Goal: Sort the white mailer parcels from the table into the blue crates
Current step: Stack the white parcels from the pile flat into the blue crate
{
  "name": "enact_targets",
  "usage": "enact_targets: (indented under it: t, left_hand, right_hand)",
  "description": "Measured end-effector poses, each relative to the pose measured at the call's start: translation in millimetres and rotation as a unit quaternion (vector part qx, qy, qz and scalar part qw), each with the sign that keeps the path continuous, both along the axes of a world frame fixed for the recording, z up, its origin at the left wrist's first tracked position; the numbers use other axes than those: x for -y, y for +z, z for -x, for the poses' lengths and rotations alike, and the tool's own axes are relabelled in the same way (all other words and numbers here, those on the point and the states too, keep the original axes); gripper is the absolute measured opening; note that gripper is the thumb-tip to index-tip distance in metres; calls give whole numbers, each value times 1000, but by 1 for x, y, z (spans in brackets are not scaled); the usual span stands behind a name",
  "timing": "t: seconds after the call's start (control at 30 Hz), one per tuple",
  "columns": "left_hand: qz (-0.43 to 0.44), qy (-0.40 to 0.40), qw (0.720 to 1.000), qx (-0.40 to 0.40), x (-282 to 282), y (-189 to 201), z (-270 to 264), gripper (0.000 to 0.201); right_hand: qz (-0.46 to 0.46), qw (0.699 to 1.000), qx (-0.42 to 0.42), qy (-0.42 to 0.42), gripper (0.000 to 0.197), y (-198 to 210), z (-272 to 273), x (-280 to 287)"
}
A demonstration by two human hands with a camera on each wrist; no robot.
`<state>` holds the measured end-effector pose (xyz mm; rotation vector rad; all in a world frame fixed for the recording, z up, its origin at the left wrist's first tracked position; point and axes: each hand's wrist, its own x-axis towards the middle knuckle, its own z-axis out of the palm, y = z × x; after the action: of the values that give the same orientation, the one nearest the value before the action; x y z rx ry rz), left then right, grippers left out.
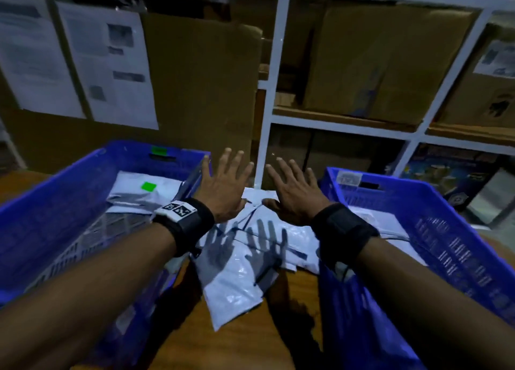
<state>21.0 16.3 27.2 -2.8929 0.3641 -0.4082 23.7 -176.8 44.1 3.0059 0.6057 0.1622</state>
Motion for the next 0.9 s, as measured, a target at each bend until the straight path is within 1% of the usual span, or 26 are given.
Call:
enact_targets:
  t: [0.1,0.2,0.37,0.4,0.5,0.6,0.73,0.8,0.9]
  left_hand:
    - [2,-4,1000,-28,-21,-18,-4,84]
    - [11,-11,998,-61,-29,-35,-7,85]
    - [24,-31,993,-114,-27,-55,-12,79]
    - [24,-35,991,-126,-26,-57,-13,78]
    - [24,-41,988,-149,-25,-62,-16,79]
    - [7,-50,986,-158,-18,-66,-14,81]
    - [-10,-69,986,-149,-10,-75,-10,84]
    - [-9,-69,986,-150,-10,-76,-12,84]
    - [20,-51,986,-160,-13,-72,-18,86]
  right_hand:
    - [28,1000,-9,-8,78,-31,-5,-20]
    - [83,996,-13,-28,74,-61,-8,-30]
    - [101,992,-41,-68,62,-107,-8,-29]
    - [114,989,-45,-77,62,-114,-8,-26]
    - [159,982,-56,-89,73,-129,-12,-19]
    - [168,981,-44,-84,69,-137,-14,-15]
    - [172,981,-39,-82,60,-143,-16,-15]
    - [163,984,-36,-70,54,-139,-17,-14]
    - [136,989,-20,-49,52,-116,-20,-12]
